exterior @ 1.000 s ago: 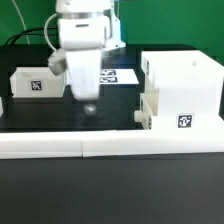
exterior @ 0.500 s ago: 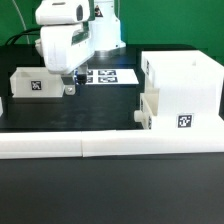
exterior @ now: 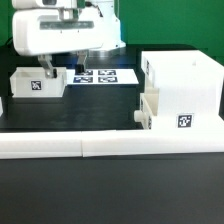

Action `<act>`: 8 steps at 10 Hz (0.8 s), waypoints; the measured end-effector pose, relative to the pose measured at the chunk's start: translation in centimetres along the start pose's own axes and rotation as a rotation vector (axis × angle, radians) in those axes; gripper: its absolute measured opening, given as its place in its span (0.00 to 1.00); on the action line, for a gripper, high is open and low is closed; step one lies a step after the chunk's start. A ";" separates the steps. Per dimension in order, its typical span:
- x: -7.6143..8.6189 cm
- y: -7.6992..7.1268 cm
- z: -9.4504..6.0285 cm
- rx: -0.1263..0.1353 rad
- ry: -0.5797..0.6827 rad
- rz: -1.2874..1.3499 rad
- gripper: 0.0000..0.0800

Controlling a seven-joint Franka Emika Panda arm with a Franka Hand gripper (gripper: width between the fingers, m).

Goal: Assemble drawer

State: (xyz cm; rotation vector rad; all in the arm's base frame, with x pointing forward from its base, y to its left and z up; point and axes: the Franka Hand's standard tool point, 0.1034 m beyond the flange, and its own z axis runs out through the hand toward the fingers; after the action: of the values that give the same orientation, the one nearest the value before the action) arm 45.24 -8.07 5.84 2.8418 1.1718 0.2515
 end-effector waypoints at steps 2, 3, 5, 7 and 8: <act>-0.1 0.7 -1.7 -0.018 0.003 0.154 0.81; 0.0 0.5 -1.6 -0.019 0.007 0.178 0.81; -0.1 0.4 -1.3 -0.010 0.009 0.339 0.81; -0.4 0.2 -1.3 -0.003 0.005 0.454 0.81; -1.4 -0.5 -1.3 0.022 -0.026 0.521 0.81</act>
Offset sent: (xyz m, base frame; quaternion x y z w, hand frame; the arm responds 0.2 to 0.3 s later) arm 0.0000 0.0000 0.0000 0.0000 0.0000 0.1938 0.9810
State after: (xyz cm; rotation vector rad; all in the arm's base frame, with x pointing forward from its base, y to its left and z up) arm 43.70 -8.66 6.85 3.1038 0.4079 0.2201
